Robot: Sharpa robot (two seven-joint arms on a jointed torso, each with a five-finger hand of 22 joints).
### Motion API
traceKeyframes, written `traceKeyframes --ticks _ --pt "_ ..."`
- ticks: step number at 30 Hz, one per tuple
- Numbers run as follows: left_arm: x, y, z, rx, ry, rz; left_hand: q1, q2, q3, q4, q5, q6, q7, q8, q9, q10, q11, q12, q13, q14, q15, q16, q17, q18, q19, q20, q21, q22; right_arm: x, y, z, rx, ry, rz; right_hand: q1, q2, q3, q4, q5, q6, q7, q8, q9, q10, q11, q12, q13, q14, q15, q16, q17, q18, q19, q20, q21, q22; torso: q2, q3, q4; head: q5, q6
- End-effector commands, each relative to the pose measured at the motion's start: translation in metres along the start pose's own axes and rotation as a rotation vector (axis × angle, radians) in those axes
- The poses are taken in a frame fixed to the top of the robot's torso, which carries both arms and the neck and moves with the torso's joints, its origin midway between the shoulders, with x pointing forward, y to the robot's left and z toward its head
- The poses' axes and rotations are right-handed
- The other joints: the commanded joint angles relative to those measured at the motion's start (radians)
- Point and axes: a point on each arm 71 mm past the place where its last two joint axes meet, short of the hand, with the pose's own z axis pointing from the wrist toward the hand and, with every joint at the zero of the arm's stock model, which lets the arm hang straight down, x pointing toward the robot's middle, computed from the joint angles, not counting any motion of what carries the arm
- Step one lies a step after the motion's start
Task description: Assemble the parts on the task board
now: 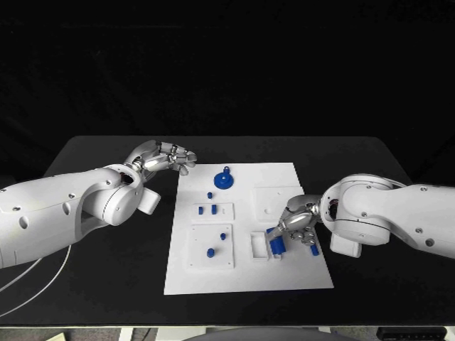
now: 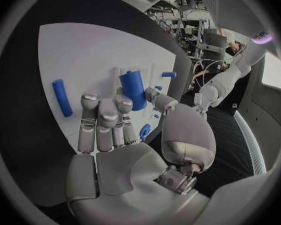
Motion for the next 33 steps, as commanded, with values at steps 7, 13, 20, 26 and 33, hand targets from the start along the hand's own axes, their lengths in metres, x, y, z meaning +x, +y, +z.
traceKeyframes --ticks 7,13,20,26,33 --pt "0.003 -0.001 0.000 0.005 0.018 -0.011 -0.003 0.003 0.001 0.005 0.002 -0.007 0.000 0.005 -0.001 -0.006 -0.002 -0.004 0.002 0.008 -0.001 -0.007 0.001 -0.014 0.002 -0.010 -0.004 0.002 0.006 0.012 0.004 -0.021 0.055 0.011 -0.008 0.010 0.000 -0.008 0.005 0.040 0.019 -0.002 0.009 0.004 -0.001 -0.005 0.001 -0.003 -0.006 -0.005 0.001 0.044 0.005 0.002 0.005 0.015 0.001 -0.0007 0.0006 0.004 -0.003" --pt "0.003 -0.001 0.000 0.004 0.019 -0.011 -0.003 0.003 0.001 0.006 0.003 -0.007 0.000 0.005 -0.001 -0.006 -0.002 -0.004 0.002 0.008 -0.001 -0.007 0.002 -0.014 0.002 -0.010 -0.004 0.002 0.008 0.017 0.006 -0.028 0.061 0.001 -0.013 0.011 -0.003 -0.009 0.005 0.041 0.019 -0.003 0.009 0.004 -0.001 -0.005 0.002 -0.003 -0.006 -0.006 0.002 0.044 0.005 0.002 0.005 0.015 0.002 -0.0004 0.0004 0.007 -0.004" --pt "0.003 -0.001 0.000 0.004 0.020 -0.011 -0.003 0.003 0.001 0.006 0.003 -0.007 0.000 0.005 -0.001 -0.007 -0.002 -0.005 0.002 0.008 -0.001 -0.008 0.002 -0.014 0.002 -0.010 -0.005 0.003 0.007 0.018 0.008 -0.026 0.056 -0.011 -0.017 0.012 -0.005 -0.010 0.005 0.040 0.019 -0.004 0.009 0.004 -0.001 -0.006 0.002 -0.003 -0.006 -0.006 0.003 0.044 0.005 0.002 0.005 0.015 0.001 0.0004 -0.0004 0.009 -0.006" --pt "0.003 -0.001 0.000 0.002 0.021 -0.012 -0.003 0.004 0.000 0.006 0.003 -0.007 0.000 0.005 -0.001 -0.007 -0.002 -0.005 0.002 0.008 0.000 -0.008 0.003 -0.014 0.002 -0.010 -0.005 0.003 0.007 0.018 0.009 -0.022 0.052 -0.043 -0.025 0.012 -0.008 -0.010 -0.002 0.040 0.019 -0.006 0.009 0.003 0.000 -0.007 0.002 -0.003 -0.006 -0.007 0.003 0.044 0.003 0.003 0.005 0.015 0.001 0.0008 -0.0009 0.011 -0.010" --pt "0.003 -0.001 0.000 -0.001 0.024 -0.012 -0.003 0.004 0.000 0.007 0.003 -0.007 0.000 0.006 -0.001 -0.007 -0.002 -0.005 0.002 0.008 0.000 -0.008 0.003 -0.014 0.002 -0.010 -0.005 0.003 0.008 0.018 0.010 -0.020 0.048 -0.061 -0.034 0.007 -0.010 -0.009 -0.011 0.039 0.020 -0.008 0.009 0.001 0.000 -0.009 0.002 -0.004 -0.005 -0.010 0.004 0.044 0.002 0.003 0.004 0.015 0.002 0.0010 -0.0007 0.011 -0.013"
